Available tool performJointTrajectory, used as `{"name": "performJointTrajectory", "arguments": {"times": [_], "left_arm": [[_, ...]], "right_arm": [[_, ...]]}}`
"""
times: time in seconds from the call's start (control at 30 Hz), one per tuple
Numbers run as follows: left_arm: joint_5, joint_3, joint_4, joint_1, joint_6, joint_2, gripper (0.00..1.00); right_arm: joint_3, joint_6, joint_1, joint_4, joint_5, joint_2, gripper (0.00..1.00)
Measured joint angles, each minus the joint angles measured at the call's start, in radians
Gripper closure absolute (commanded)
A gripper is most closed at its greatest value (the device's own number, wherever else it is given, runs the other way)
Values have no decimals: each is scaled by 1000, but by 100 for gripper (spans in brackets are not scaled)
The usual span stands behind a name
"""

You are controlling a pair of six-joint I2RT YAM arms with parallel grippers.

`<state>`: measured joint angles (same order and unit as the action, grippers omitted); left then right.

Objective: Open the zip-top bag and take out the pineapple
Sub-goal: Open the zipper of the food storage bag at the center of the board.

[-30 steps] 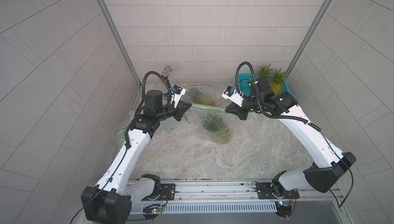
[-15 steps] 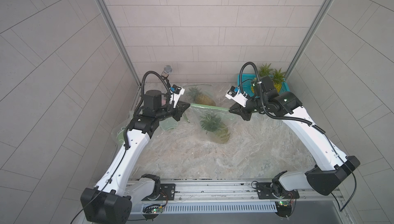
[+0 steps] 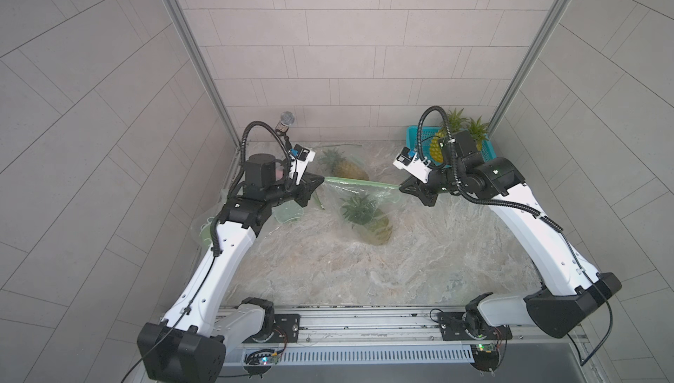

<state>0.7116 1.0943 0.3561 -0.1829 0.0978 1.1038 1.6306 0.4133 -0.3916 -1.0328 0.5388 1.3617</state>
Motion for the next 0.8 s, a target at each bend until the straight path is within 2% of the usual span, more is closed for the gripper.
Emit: {"name": "performJointTrajectory", "arguments": {"times": [0.8], "left_arm": [[15,0,-2,4,0,0,100]], "right_arm": [[-5,8,18,-21,-6,-13,96]]}}
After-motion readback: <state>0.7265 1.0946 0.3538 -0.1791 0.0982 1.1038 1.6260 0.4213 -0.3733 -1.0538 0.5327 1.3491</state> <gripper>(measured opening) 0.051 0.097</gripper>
